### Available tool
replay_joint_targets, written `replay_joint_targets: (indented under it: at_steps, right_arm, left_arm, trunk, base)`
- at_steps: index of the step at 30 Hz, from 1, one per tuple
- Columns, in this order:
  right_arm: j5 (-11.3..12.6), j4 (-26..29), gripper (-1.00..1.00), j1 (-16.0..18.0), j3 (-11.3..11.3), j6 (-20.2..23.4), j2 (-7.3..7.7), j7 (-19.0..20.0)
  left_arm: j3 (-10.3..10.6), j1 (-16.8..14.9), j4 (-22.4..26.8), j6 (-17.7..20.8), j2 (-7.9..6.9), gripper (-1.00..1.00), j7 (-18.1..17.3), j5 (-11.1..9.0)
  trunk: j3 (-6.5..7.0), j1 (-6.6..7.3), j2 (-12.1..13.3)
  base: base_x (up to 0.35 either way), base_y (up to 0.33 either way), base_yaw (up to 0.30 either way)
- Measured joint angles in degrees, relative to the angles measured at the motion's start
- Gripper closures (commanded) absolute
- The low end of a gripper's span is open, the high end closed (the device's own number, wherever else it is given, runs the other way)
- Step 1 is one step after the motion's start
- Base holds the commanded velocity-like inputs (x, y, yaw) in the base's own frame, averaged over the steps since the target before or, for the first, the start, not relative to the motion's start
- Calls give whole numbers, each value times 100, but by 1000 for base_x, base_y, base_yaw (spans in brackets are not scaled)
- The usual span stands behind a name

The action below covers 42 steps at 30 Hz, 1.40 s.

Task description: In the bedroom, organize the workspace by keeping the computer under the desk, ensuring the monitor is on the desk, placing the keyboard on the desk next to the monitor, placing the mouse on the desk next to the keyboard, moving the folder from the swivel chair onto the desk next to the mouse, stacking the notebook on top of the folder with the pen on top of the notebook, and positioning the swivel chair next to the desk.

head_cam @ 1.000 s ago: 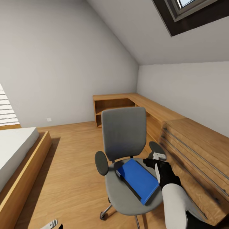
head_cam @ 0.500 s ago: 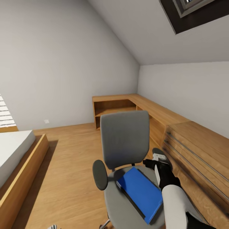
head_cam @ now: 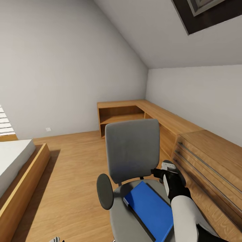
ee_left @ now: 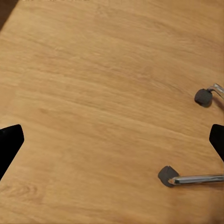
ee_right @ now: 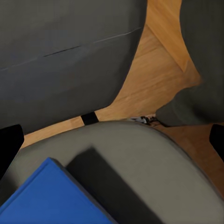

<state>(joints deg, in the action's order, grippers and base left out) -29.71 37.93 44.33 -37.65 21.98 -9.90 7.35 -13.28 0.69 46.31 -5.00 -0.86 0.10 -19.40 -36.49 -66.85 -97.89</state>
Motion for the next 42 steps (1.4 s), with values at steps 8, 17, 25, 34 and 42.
replay_joint_targets:
  at_steps: [8, 17, 25, 34, 42]
  right_arm:
    - [2, -103, -100, -1, 1, 5, 0, -2]
    - [7, -295, -100, -1, 4, 58, 0, -21]
    - [7, -331, -100, -1, 4, 82, 0, -23]
    - [7, -335, -100, -1, 4, 79, 0, -23]
    - [8, -336, -100, 0, 3, 60, 0, -24]
  left_arm:
    - [-10, 0, 3, -2, 0, -100, -2, -6]
    - [-25, 0, 4, -4, 0, -100, 29, -10]
    - [-28, 0, 4, 0, 0, -100, 53, -12]
    - [-34, 0, 4, 7, -7, -100, 61, -11]
    - [-29, 0, 3, 8, -1, -100, 58, -10]
  trunk:
    - [0, 0, 0]
    - [-35, -43, -79]
    - [-179, -219, -400]
    - [-341, -417, -761]
    - [-485, -595, -1081]
  base:
    - [5, 0, 0]
    - [0, 0, 0]
    - [0, 0, 0]
    - [0, 0, 0]
    - [-125, -68, 0]
